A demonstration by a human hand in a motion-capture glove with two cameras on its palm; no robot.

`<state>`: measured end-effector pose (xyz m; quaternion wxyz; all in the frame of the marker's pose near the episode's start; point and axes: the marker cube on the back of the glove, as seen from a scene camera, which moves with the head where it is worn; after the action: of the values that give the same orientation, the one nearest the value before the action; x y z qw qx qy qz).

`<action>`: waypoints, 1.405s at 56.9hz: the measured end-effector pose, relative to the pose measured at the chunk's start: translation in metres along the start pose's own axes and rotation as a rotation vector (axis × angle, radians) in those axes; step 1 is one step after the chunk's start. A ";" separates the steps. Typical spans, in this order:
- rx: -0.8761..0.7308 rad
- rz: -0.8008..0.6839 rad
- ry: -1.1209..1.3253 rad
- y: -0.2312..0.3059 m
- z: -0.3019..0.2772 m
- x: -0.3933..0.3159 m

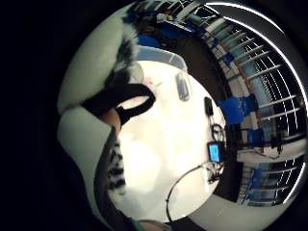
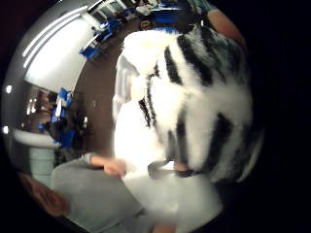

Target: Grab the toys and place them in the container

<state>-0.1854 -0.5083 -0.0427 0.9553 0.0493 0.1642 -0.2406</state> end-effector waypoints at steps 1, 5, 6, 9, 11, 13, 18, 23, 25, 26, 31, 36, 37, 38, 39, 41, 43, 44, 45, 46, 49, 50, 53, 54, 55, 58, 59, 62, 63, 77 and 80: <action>-0.011 0.012 -0.008 -0.009 0.007 -0.001; -0.064 0.073 -0.251 -0.040 0.028 -0.022; -0.076 0.068 -0.303 -0.046 0.033 -0.025; -0.098 0.030 -0.350 -0.052 0.045 -0.027; -0.111 0.009 -0.345 -0.053 0.052 -0.027; -0.127 -0.007 -0.341 -0.054 0.057 -0.029; -0.180 -0.026 -0.337 -0.054 0.070 -0.036; -0.275 -0.009 -0.304 -0.054 0.080 -0.045; -0.315 -0.019 -0.270 -0.051 0.085 -0.043; -0.331 -0.023 -0.256 -0.050 0.087 -0.042; -0.394 -0.005 -0.257 -0.047 0.092 -0.042; -0.398 0.002 -0.296 -0.045 0.092 -0.042; -0.394 0.003 -0.302 -0.045 0.091 -0.041; -0.389 0.005 -0.309 -0.044 0.089 -0.041; -0.383 0.007 -0.316 -0.044 0.088 -0.041; -0.370 0.011 -0.326 -0.043 0.085 -0.041; -0.356 0.014 -0.330 -0.042 0.081 -0.040; -0.348 0.016 -0.329 -0.041 0.079 -0.040; -0.340 0.018 -0.328 -0.040 0.077 -0.039; -0.330 0.020 -0.328 -0.038 0.075 -0.037; -0.283 0.044 -0.360 -0.033 0.063 -0.036; -0.262 0.059 -0.379 -0.030 0.056 -0.036; -0.184 0.093 -0.451 -0.012 0.029 -0.033; -0.155 0.094 -0.478 -0.003 0.018 -0.031; -0.126 0.089 -0.505 0.008 0.007 -0.029; -0.052 0.052 -0.560 0.045 -0.022 -0.025; -0.033 0.036 -0.551 0.059 -0.029 -0.024; 0.011 0.001 -0.344 0.100 -0.036 -0.009; 0.025 -0.012 -0.230 0.114 -0.035 -0.001; 0.032 -0.291 -0.248 0.311 -0.021 -0.062; 0.002 -0.165 -0.208 0.330 -0.005 -0.067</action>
<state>-0.0853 -0.1872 -0.0192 0.9440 0.0114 0.0676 -0.3226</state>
